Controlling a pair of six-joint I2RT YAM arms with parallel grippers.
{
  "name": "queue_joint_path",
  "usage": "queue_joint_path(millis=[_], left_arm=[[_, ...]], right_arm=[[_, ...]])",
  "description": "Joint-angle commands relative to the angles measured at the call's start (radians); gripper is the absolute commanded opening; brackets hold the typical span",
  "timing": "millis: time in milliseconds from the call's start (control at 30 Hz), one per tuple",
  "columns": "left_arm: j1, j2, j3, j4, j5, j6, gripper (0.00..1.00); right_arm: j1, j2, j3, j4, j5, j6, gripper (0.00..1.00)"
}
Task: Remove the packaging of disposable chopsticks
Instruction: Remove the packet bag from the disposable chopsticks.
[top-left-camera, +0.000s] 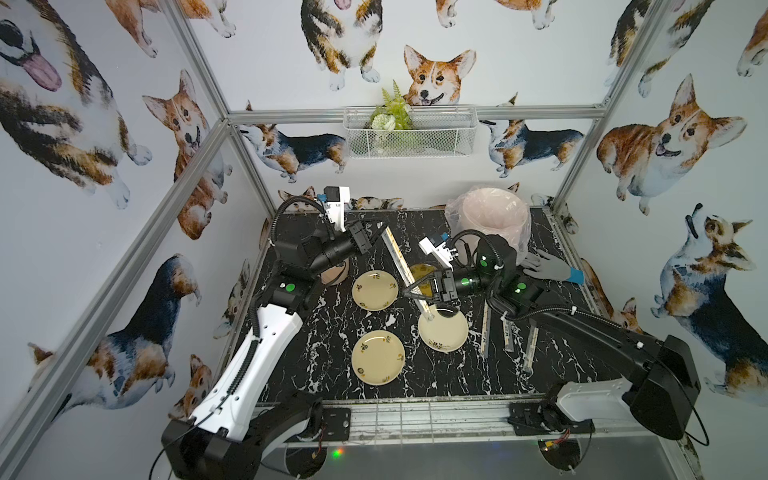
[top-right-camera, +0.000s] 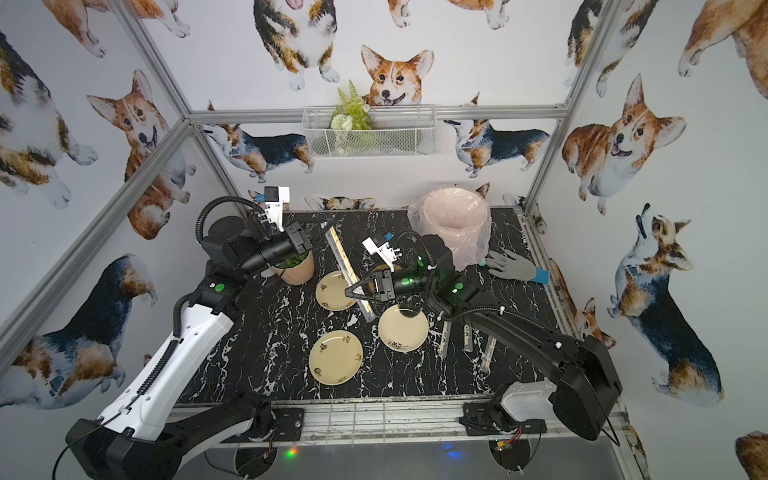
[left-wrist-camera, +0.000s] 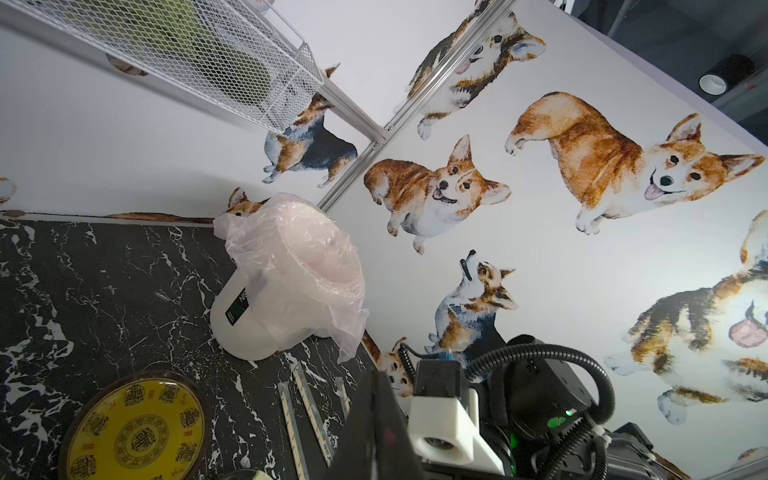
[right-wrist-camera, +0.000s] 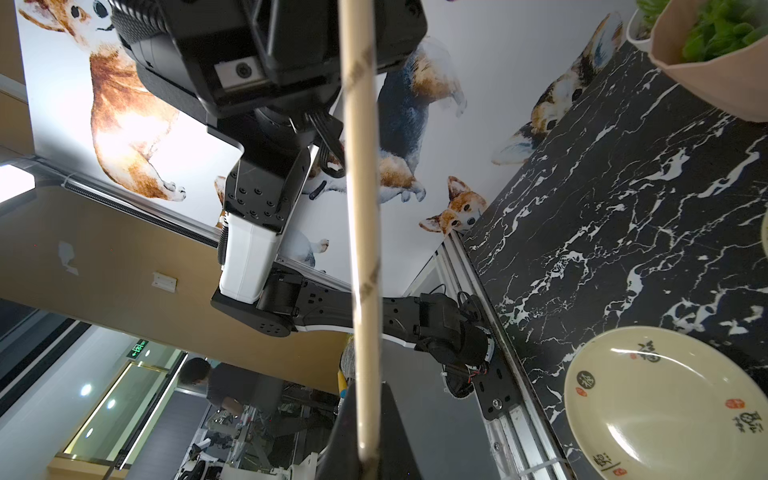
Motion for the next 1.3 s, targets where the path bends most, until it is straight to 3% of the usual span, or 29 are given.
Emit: queue_joint_path(millis=[0,33,100,333,467,667,933,1000,1067,1100,1233,1267], left_arm=[[-0.001,-0.007,0.008,0.002,0.010,0.010,0.12],[-0.002,-0.009,0.008,-0.007,-0.001,0.014,0.22],[-0.002,-0.010,0.008,-0.009,-0.002,0.018,0.24],[-0.002,-0.005,0.012,-0.008,0.009,0.021,0.03],[-0.002,-0.008,0.012,-0.015,-0.001,0.030,0.16],[0.000,-0.005,0.015,-0.020,0.002,0.034,0.00],[0.000,-0.006,0.008,-0.044,-0.006,0.055,0.00],[0.000,-0.010,0.005,-0.055,-0.018,0.059,0.36],[0.000,-0.010,0.009,-0.074,-0.026,0.071,0.41],[0.001,-0.009,0.009,-0.077,-0.024,0.073,0.38],[0.001,-0.005,0.006,-0.066,-0.013,0.070,0.06],[0.000,-0.006,0.006,-0.065,-0.010,0.070,0.02]], right_arm=[[0.004,-0.001,0.004,-0.012,-0.006,-0.001,0.00],[0.004,-0.003,0.002,-0.012,-0.008,-0.001,0.00],[0.004,-0.003,0.003,-0.012,-0.008,0.001,0.00],[0.007,-0.001,0.008,-0.019,-0.011,-0.003,0.00],[0.007,-0.002,0.008,-0.020,-0.012,-0.004,0.00],[0.009,-0.006,0.010,-0.036,-0.012,-0.012,0.00],[0.009,-0.012,0.046,-0.088,-0.008,-0.043,0.00],[0.009,-0.012,0.058,-0.103,-0.010,-0.052,0.00],[0.009,-0.011,0.060,-0.103,-0.012,-0.051,0.00],[0.009,-0.010,0.060,-0.103,-0.012,-0.052,0.00],[0.010,-0.008,0.057,-0.101,-0.011,-0.051,0.00],[0.010,-0.009,0.056,-0.101,-0.011,-0.049,0.00]])
